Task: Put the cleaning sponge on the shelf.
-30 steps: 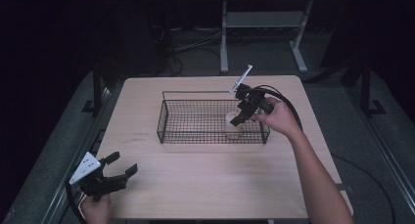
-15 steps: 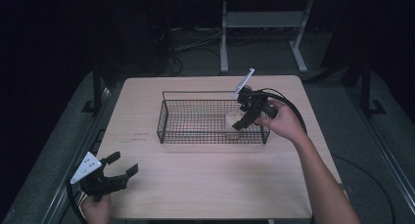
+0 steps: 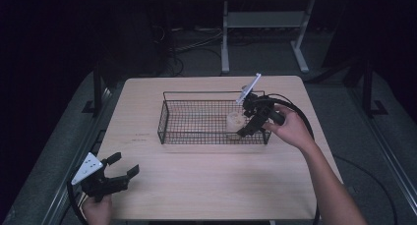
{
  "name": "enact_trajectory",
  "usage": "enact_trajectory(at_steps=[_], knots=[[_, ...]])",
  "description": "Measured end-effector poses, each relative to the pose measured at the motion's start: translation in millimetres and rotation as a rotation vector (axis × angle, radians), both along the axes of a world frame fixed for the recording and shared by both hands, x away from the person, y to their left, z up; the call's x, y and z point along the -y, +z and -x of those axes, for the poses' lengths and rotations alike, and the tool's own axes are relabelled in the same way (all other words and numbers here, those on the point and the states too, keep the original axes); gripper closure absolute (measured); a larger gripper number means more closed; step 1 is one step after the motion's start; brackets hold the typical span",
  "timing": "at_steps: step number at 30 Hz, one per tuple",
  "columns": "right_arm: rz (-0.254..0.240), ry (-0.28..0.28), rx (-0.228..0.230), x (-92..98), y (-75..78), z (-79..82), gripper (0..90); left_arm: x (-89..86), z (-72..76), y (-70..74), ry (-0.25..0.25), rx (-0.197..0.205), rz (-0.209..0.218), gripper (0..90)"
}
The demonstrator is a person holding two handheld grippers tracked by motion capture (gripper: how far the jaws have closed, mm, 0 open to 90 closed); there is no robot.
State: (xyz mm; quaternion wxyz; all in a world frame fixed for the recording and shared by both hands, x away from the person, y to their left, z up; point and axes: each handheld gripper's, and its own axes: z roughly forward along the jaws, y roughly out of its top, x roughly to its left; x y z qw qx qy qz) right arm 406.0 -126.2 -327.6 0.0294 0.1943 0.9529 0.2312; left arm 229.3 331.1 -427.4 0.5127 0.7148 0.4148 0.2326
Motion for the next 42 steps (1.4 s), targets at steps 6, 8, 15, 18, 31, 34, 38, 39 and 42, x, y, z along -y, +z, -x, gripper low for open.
enact_trajectory(at_steps=[6, 8, 15, 18, 31, 34, 38, 39, 42], knots=[[-0.007, 0.003, 0.001, 5.0, -0.4, 8.5, 15.9, 0.3, 0.0, -0.1, -0.002, 0.002, -0.002, 13.8], [-0.006, 0.004, 0.001, 6.6, -0.6, 10.3, 15.9, 0.5, -0.2, -0.2, -0.001, -0.001, -0.002, 13.8], [-0.012, 0.003, 0.010, 11.2, -2.1, 17.6, 15.9, 0.6, 0.0, -0.3, 0.000, -0.001, -0.002, 13.8], [-0.010, 0.007, 0.004, 12.2, -5.7, 20.5, 15.9, 0.3, 0.1, -0.3, 0.001, 0.000, 0.000, 13.8], [-0.006, 0.023, -0.004, 11.9, -14.7, 34.9, 15.9, 0.3, 0.1, -0.3, 0.001, 0.000, -0.001, 13.8], [-0.007, 0.035, 0.010, 9.4, -14.9, 41.2, 15.9, 0.5, 0.2, -0.3, 0.000, 0.001, -0.003, 13.8], [-0.009, 0.037, 0.005, 9.5, -17.7, 44.1, 15.8, 0.3, 0.5, -0.2, 0.000, 0.002, -0.002, 13.8], [-0.013, 0.038, 0.004, 9.7, -18.9, 45.1, 15.8, 0.2, 0.5, -0.1, 0.000, 0.002, -0.002, 13.8], [-0.010, 0.042, 0.003, 10.6, -23.3, 49.9, 15.9, 0.2, 0.6, -0.2, 0.001, 0.003, -0.001, 13.8]])
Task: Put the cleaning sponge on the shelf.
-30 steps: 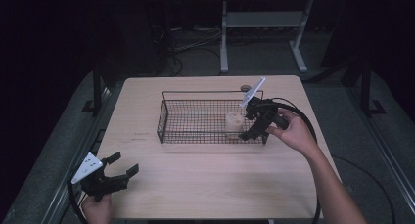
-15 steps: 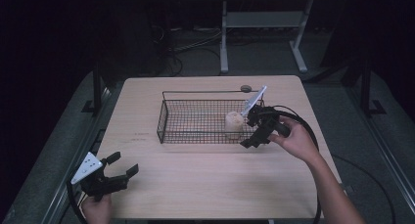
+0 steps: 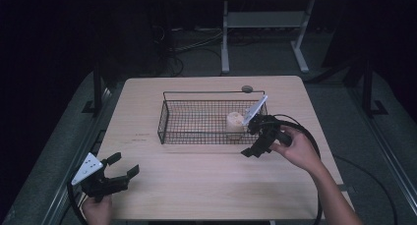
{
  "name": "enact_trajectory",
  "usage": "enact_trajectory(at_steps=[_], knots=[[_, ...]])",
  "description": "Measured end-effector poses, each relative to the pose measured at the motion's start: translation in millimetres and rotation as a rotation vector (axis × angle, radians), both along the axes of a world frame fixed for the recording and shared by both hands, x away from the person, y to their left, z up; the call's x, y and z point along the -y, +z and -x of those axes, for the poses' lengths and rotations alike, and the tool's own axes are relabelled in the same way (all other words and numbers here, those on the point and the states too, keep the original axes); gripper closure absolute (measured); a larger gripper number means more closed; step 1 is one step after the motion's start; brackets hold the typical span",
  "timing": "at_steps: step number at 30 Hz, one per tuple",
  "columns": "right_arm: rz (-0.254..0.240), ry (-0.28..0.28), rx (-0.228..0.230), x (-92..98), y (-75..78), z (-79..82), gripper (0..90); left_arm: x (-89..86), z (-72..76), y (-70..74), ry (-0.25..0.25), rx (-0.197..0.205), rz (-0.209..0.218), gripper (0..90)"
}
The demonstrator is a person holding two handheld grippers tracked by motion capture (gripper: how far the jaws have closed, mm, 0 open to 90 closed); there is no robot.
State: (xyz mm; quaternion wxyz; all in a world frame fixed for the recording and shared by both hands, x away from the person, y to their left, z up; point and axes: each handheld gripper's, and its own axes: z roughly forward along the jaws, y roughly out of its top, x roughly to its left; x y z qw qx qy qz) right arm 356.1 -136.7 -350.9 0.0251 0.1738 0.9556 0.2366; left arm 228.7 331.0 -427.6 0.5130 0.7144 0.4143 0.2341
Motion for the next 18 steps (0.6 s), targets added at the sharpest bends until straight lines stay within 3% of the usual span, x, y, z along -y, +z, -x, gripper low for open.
enact_trajectory(at_steps=[18], knots=[[-0.034, 0.006, -0.002, 7.8, -13.7, 18.0, 15.8, 1.3, 0.0, -0.1, 0.000, -0.003, 0.000, 13.8]])
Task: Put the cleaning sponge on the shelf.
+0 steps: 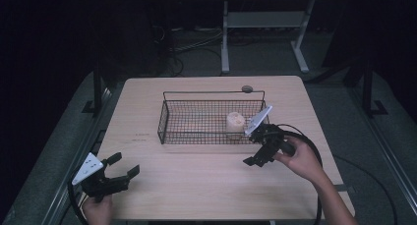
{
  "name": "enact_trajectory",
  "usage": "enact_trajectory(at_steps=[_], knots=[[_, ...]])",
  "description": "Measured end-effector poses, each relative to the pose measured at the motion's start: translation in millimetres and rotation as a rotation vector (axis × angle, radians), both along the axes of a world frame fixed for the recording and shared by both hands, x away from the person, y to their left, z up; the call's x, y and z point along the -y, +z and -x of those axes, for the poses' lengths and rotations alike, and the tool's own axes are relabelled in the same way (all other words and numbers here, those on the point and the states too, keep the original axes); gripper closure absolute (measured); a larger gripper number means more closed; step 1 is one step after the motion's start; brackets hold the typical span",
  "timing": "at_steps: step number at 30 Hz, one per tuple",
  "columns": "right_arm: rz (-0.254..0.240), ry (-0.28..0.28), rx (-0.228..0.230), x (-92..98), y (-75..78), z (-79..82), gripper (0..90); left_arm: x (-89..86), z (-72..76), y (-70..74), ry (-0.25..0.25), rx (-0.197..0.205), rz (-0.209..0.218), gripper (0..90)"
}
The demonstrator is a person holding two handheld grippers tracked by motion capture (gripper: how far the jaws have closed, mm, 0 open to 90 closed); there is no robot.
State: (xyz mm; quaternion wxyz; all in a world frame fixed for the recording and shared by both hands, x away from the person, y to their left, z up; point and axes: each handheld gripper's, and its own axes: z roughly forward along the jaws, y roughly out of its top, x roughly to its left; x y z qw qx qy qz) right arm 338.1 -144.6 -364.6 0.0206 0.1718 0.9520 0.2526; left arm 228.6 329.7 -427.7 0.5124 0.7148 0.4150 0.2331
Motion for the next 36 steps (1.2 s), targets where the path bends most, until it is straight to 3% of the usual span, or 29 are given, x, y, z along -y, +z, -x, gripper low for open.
enact_trajectory(at_steps=[36], knots=[[-0.022, -0.007, -0.014, 16.1, -31.9, 35.8, 14.9, 0.0, 0.2, 0.1, 0.000, 0.000, -0.004, 13.8]])
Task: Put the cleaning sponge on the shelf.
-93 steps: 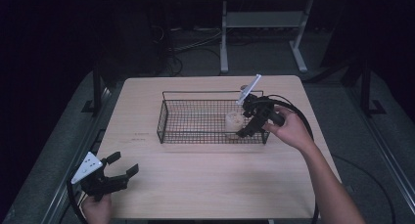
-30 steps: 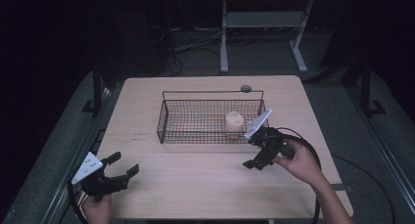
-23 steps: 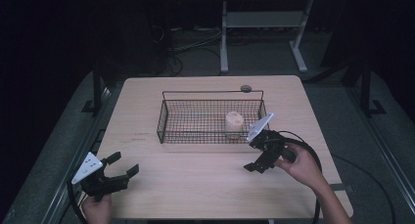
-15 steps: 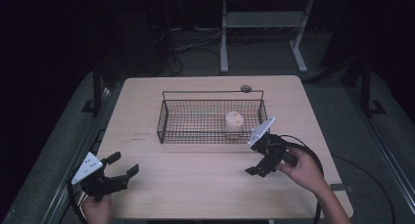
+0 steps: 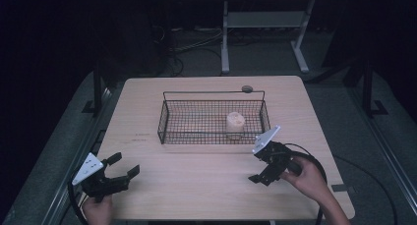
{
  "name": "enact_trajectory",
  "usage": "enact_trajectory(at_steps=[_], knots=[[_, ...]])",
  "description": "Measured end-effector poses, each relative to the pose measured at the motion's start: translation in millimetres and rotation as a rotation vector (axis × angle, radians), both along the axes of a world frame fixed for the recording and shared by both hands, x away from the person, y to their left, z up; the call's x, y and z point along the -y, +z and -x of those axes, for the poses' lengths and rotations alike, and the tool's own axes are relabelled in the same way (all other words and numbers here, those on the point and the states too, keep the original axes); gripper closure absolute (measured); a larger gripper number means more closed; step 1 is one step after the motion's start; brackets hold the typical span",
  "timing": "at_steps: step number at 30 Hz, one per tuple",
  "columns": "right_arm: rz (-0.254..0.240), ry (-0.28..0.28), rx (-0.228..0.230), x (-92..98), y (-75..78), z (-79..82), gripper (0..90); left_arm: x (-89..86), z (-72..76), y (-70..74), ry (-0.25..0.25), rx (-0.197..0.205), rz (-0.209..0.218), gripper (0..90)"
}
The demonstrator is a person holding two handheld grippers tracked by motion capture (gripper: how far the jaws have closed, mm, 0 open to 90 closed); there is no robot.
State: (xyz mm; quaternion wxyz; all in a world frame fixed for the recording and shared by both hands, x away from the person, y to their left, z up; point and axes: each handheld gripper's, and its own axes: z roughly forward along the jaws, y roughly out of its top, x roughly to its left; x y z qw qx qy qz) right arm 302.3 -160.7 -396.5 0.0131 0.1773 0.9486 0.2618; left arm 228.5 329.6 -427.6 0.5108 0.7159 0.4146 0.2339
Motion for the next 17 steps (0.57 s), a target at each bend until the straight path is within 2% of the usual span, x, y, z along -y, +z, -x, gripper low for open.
enact_trajectory(at_steps=[4, 17], knots=[[-0.017, -0.007, -0.011, 2.0, -3.0, 1.2, 14.9, -0.1, 0.3, 0.2, -0.001, 0.002, -0.002, 13.8], [-0.042, -0.021, 0.010, 9.5, -13.2, 22.2, 13.9, 0.5, -0.5, -0.1, -0.003, 0.002, -0.005, 13.8]])
